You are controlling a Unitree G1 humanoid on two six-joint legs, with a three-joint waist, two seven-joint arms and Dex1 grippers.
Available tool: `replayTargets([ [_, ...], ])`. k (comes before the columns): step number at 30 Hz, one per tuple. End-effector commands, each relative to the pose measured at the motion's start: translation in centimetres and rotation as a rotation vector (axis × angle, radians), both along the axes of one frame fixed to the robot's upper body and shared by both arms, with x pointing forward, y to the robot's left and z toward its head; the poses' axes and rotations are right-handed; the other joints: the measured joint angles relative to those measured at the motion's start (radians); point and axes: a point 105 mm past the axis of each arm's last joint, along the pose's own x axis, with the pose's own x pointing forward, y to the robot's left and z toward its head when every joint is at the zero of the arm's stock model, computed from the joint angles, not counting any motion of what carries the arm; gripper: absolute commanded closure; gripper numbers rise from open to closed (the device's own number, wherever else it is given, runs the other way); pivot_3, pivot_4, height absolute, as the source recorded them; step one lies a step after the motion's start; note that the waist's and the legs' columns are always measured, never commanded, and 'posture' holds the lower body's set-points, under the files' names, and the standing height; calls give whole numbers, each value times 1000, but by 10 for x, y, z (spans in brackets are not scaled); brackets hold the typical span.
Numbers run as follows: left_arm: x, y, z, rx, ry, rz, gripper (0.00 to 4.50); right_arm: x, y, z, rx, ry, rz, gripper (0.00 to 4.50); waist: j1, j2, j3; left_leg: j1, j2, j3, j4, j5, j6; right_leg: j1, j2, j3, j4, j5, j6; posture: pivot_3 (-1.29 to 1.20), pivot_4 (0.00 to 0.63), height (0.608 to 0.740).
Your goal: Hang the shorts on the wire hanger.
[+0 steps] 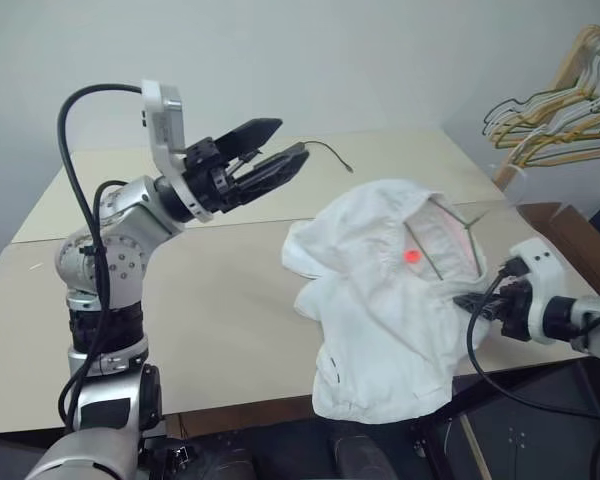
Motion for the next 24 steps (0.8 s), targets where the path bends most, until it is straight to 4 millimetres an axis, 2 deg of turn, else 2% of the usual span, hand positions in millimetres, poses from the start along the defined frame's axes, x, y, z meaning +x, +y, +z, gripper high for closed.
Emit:
replayTargets([
  [1,-20,-16,11,-14,-47,-52,29,-5,-29,18,-13,-49,-225,4500,-4,0,0,0,0,0,0,0,0,0,0,1,0,0,0,-242,70,740],
  [4,-25,-26,11,-26,-49,-73,29,-9,-53,18,-38,-61,-381,4500,-14,0,0,0,0,1,0,0,0,0,0,1,-1,0,0,-261,71,740],
  [7,-23,-32,9,-33,-42,-67,29,-12,-66,22,-65,-78,-467,4500,-30,0,0,0,0,1,-1,0,0,1,0,1,-3,0,0,-280,76,740],
  [12,-18,-36,8,-37,-40,-43,29,-4,-87,53,-23,-185,-587,4500,-71,1,1,-2,-1,6,-3,0,0,2,0,6,-5,0,0,-296,82,740],
  [15,-19,-37,8,-43,-51,-46,29,6,-109,80,25,-244,-735,4500,-99,4,3,3,-1,7,-5,0,0,7,1,8,-9,0,1,-292,82,740],
  [18,-20,-36,7,-43,-55,-43,29,13,-122,99,64,-259,-820,4500,-112,5,4,9,-1,7,-9,0,0,15,1,11,-16,0,1,-285,80,740],
  [24,-20,-33,6,-42,-60,-28,29,24,-139,128,209,-250,-947,4500,-130,6,5,9,-2,9,-11,-1,1,15,1,13,-20,0,2,-270,76,740],
])
